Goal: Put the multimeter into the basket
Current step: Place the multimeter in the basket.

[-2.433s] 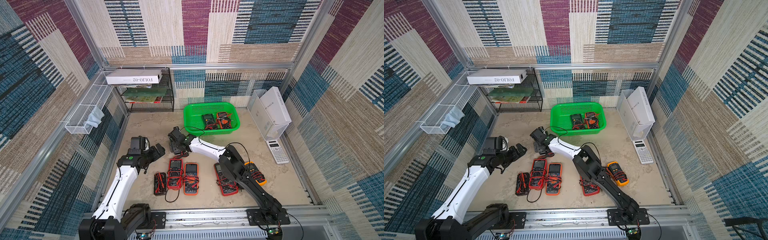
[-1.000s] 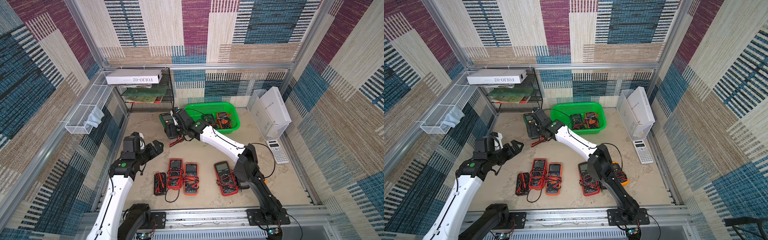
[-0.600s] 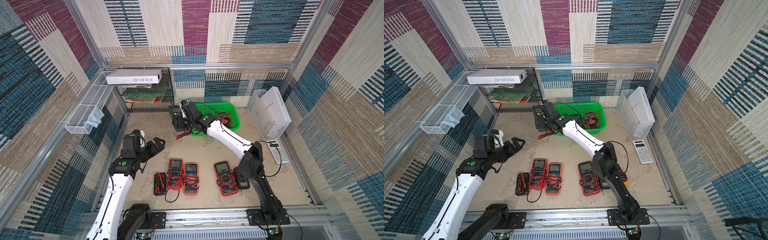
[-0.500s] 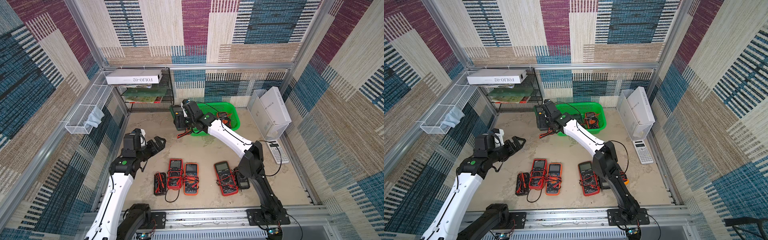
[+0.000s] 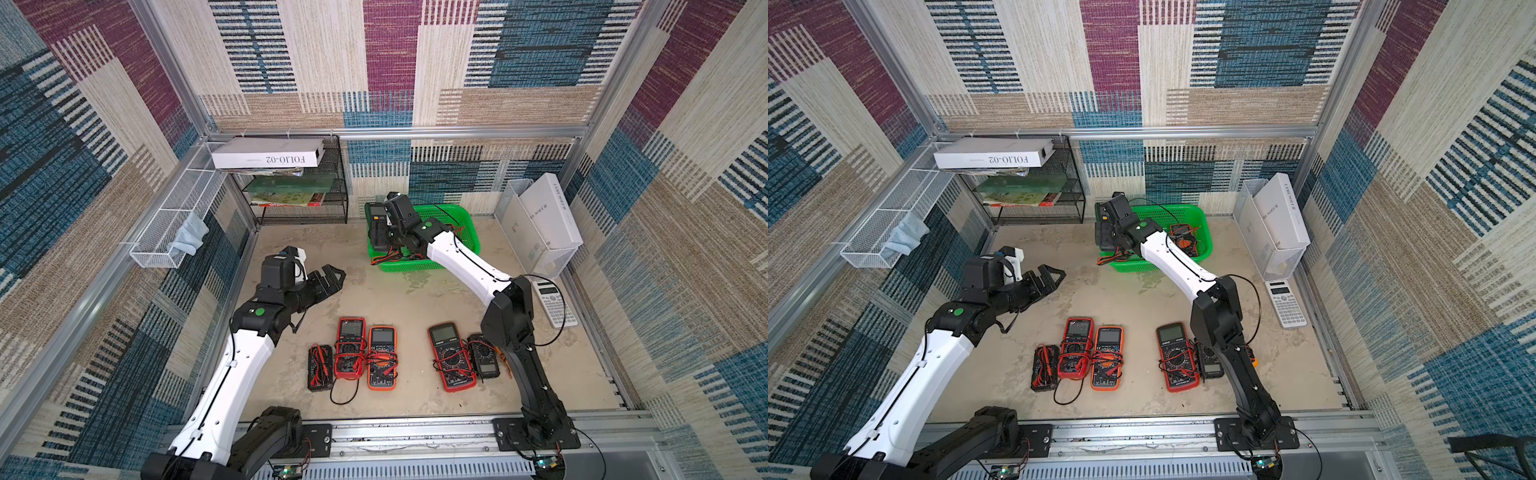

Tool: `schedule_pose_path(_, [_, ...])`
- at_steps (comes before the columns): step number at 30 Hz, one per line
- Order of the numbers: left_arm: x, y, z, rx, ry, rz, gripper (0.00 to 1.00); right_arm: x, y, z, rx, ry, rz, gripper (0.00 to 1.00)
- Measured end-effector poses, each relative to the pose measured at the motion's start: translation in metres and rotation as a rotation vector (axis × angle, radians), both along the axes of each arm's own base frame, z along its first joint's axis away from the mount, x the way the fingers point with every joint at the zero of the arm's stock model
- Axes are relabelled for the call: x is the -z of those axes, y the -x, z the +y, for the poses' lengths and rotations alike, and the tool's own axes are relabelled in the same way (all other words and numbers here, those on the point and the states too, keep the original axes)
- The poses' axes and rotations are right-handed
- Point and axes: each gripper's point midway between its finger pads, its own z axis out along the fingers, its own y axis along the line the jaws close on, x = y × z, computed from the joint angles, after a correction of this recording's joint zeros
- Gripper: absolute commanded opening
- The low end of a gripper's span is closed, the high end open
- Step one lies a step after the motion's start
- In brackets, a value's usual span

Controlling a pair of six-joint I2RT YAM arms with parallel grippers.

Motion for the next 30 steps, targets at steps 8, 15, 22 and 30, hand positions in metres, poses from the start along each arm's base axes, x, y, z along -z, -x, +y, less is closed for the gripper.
schedule_pose_path(8, [0.006, -0.003, -0.019, 0.047, -0.017, 0.021, 1.00, 0.030, -0.025, -0.030, 0.099, 0.013, 0.046, 0.62])
schedule_pose_path(15, [0.013, -0.005, -0.033, 0.078, -0.042, 0.037, 1.00, 0.062, -0.037, -0.039, 0.139, 0.022, 0.090, 0.62])
schedule_pose_path(22, [0.024, -0.008, -0.045, 0.108, -0.057, 0.066, 1.00, 0.083, -0.050, -0.037, 0.138, 0.012, 0.110, 0.62])
schedule_pose_path(30, [0.033, -0.009, -0.054, 0.133, -0.067, 0.090, 1.00, 0.104, -0.058, -0.025, 0.109, -0.003, 0.121, 0.62])
